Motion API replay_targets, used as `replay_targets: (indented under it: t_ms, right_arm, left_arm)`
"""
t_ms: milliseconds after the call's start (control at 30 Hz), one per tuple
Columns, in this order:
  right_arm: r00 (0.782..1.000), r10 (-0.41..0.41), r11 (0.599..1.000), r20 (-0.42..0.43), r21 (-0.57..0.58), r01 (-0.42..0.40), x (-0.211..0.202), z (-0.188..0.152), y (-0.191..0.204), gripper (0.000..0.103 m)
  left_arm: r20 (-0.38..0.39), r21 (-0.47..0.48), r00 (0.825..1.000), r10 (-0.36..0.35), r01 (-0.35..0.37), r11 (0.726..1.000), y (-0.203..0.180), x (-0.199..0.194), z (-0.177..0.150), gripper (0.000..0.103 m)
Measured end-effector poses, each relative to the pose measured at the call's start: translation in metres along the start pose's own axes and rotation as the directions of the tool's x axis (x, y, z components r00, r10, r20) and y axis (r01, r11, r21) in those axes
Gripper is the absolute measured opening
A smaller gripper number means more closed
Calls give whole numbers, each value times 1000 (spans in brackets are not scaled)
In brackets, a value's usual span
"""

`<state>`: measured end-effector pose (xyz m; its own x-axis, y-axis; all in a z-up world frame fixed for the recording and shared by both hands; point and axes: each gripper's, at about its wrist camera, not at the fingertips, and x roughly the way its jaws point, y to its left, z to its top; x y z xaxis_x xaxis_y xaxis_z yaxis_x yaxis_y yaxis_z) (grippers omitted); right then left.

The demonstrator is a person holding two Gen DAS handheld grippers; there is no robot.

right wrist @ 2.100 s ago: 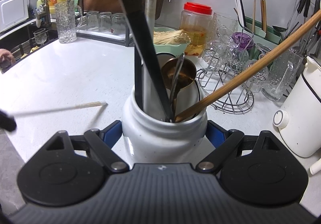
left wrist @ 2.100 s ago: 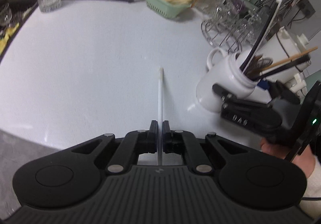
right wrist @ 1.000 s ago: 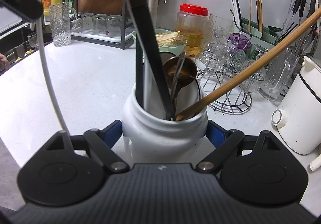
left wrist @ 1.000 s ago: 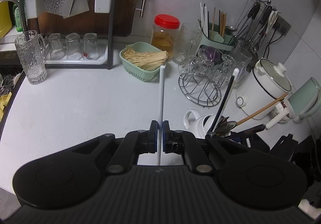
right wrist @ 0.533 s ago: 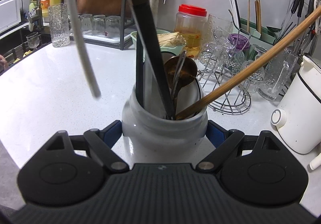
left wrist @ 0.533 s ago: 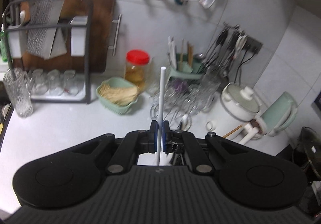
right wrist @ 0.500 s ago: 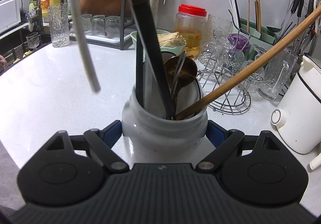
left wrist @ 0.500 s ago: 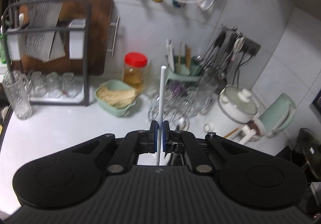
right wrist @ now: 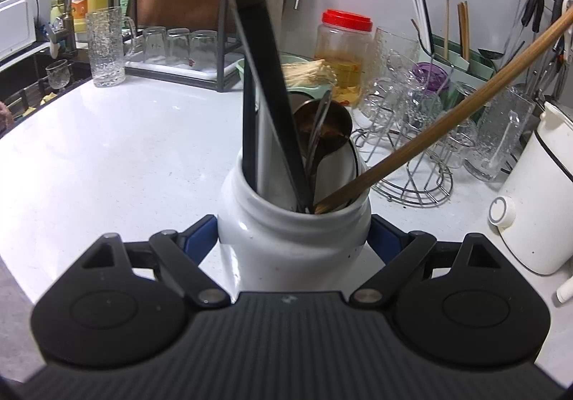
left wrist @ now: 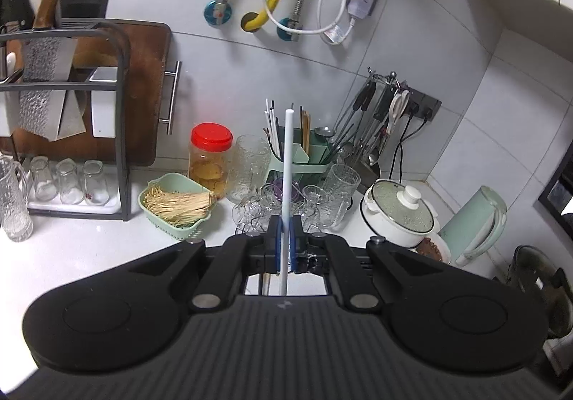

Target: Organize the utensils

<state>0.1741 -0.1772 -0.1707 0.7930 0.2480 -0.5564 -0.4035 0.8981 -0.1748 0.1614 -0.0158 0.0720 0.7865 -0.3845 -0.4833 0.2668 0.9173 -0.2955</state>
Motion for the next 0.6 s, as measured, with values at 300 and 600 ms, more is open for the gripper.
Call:
replay_targets:
  t_ms: [300, 600]
  right_arm:
    - [999, 25, 999, 30, -22, -24, 5, 0, 5, 92]
    - [998, 51, 998, 24, -41, -50, 12, 8, 10, 92]
  left_arm:
    - [-103, -18, 995, 4, -6, 1000, 19, 48, -29, 5]
    - [-205, 6, 978, 18, -17, 1000, 26, 82, -43, 5]
